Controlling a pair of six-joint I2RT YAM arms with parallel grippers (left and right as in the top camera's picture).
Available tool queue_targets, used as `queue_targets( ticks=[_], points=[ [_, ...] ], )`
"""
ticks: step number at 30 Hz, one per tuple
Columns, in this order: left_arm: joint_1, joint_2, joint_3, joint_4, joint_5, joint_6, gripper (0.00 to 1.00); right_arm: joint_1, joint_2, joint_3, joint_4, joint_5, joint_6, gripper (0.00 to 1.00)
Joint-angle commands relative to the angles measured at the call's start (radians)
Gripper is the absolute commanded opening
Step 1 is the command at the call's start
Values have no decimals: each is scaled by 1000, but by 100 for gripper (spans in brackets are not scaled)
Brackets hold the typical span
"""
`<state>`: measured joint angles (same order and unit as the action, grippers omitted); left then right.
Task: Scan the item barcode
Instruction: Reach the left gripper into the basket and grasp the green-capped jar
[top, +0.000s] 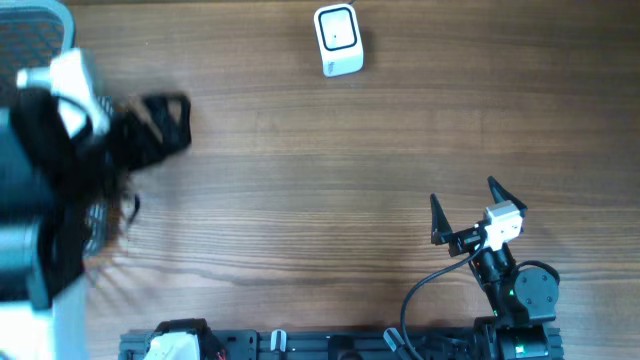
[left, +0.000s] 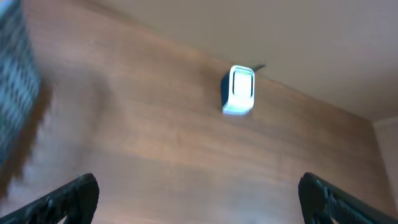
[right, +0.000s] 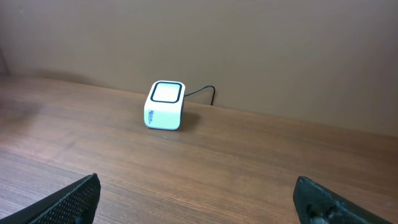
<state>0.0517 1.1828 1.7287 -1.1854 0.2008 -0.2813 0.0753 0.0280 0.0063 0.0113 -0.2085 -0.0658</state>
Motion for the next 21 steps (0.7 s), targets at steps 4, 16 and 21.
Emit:
queue_targets(
  ticks=[4, 16, 21],
  points=[
    [207, 141, 140, 136, -63, 165, 95, 4, -3, -1, 4, 4, -6, 100],
    [676, 414, 170, 6, -64, 479, 97, 4, -3, -1, 4, 4, -6, 100],
    [688, 535, 170, -24, -64, 574, 98, 4, -3, -1, 4, 4, -6, 100]
  ],
)
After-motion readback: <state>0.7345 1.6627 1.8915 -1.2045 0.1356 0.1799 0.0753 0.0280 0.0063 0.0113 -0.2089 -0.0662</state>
